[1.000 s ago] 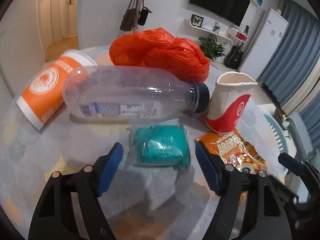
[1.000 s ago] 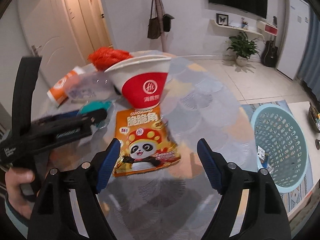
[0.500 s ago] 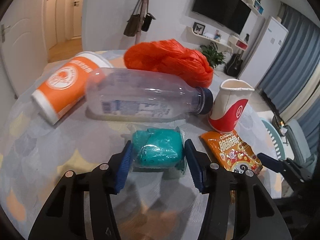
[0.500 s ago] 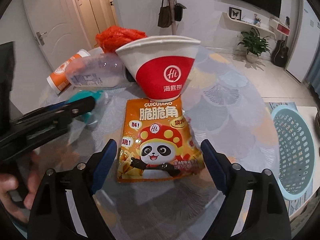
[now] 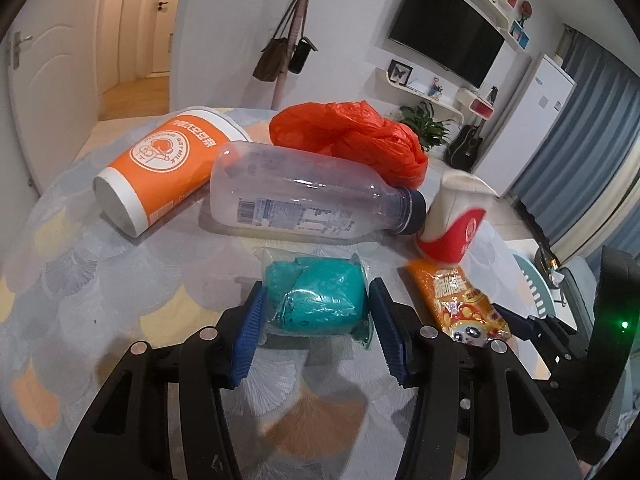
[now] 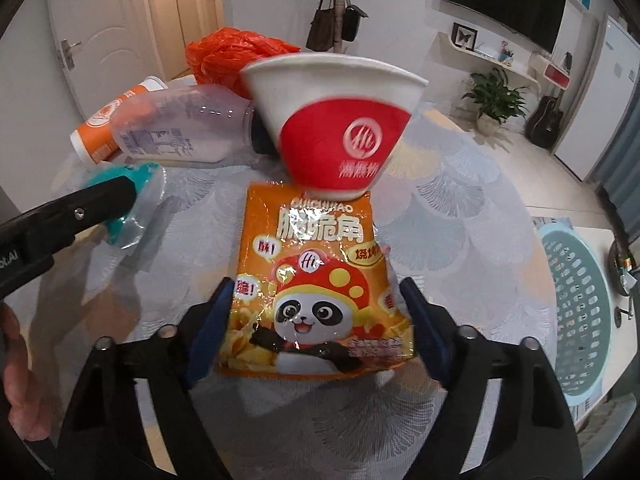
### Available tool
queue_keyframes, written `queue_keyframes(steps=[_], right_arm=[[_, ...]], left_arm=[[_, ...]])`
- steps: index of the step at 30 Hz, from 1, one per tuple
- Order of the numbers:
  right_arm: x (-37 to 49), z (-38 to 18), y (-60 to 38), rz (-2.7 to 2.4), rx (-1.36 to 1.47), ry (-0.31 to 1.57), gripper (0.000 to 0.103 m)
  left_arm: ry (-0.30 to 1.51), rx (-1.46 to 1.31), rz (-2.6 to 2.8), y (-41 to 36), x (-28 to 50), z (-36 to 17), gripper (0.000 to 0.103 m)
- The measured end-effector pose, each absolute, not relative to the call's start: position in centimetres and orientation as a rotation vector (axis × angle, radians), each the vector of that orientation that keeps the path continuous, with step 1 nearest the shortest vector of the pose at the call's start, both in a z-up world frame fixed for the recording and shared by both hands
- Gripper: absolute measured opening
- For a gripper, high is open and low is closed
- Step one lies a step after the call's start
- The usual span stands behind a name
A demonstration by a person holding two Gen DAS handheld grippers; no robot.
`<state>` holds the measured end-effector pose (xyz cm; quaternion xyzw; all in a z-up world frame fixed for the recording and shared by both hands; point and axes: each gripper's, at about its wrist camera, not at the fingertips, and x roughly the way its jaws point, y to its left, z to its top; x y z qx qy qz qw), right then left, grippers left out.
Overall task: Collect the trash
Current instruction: 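Grasp the teal packet with the left tool while the right tool reaches the snack bag, then grasp the orange snack bag with the right tool, carry both items to the basket, release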
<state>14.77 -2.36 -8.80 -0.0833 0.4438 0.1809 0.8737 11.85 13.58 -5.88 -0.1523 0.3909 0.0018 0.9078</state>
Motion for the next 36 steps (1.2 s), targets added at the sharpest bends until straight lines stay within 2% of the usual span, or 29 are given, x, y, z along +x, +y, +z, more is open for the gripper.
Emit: queue_keyframes(steps=[5, 12, 17, 23, 36], right_arm=[[14.2, -8.6, -3.2, 0.405, -0.175, 0.914, 0.058], [13.0, -7.8, -3.9, 0.47, -0.166, 0.876, 0.044], [12.2, -7.0, -4.7, 0.485, -0.128, 0.837, 0.027], [12.0, -5.3, -6.4, 0.475, -0.098, 0.781, 0.021], [12.4, -0.5, -15.2, 0.264, -0.037, 0.62, 0.021]], left_arm=[[0.799, -0.321, 0.008, 13.8, 11.6, -5.7, 0.05], [0.789, -0.315, -0.003, 13.6, 11.3, -5.3, 0.05], [0.784, -0.317, -0.01, 13.5, 11.0, -5.1, 0.05], [0.763, -0.297, -0.033, 12.4, 10.7, -4.1, 0.05], [0.715, -0.199, -0.185, 4.7, 13.1, -0.5, 0.05]])
